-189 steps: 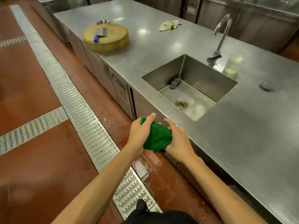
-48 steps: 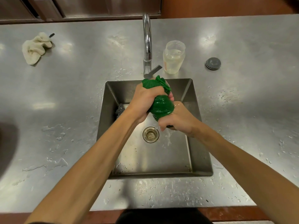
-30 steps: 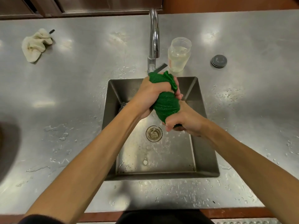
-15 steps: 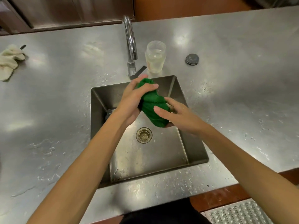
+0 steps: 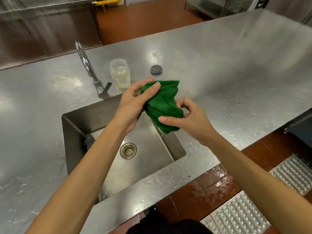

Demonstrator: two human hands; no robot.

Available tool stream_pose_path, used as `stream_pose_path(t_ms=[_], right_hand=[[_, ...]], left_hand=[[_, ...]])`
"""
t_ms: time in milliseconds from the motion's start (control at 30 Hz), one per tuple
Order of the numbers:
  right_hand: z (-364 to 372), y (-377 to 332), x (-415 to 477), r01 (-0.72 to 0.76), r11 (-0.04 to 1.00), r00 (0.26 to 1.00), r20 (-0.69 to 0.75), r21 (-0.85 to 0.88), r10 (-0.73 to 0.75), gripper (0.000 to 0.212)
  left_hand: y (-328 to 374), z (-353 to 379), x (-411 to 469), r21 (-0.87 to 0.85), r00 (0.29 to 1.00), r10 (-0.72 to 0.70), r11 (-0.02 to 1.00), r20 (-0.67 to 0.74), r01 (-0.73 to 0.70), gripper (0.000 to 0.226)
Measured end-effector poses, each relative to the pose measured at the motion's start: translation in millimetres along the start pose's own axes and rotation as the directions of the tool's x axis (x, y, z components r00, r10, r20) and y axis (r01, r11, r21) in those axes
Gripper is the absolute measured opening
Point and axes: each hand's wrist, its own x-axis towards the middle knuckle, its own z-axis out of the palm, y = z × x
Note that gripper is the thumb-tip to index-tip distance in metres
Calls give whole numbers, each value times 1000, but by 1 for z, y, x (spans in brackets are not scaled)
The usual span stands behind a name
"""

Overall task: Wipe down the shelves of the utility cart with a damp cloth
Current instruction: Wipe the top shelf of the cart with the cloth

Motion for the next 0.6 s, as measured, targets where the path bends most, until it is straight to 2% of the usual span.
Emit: stream_pose_path(t_ms=[100, 233, 333, 433, 500, 600], right_hand=[[-32, -3, -35, 24, 997, 995, -94, 69, -17, 58], [-72, -1, -86, 79, 995, 964, -261, 67, -59, 47], [-101, 5, -121, 111, 991, 929, -361, 72, -78, 47], [-128, 8, -163, 115, 991, 891, -447, 62, -76, 51], [-143, 13, -190, 130, 990, 861, -502, 63, -81, 50], [-160, 16, -230, 135, 991, 761, -640, 3, -102, 29]], left_hand=[[-8, 28, -9, 17, 999, 6, 1000, 43, -7, 59], [-26, 69, -27, 67, 986, -38, 997, 163, 28, 56], [-39, 104, -48, 140, 975, -60, 990, 213, 30, 58], [-50, 142, -74, 232, 956, -51, 973, 288, -18, 56], [-54, 165, -95, 274, 937, -37, 960, 347, -63, 45], [-61, 194, -121, 297, 885, 29, 936, 464, -187, 28]])
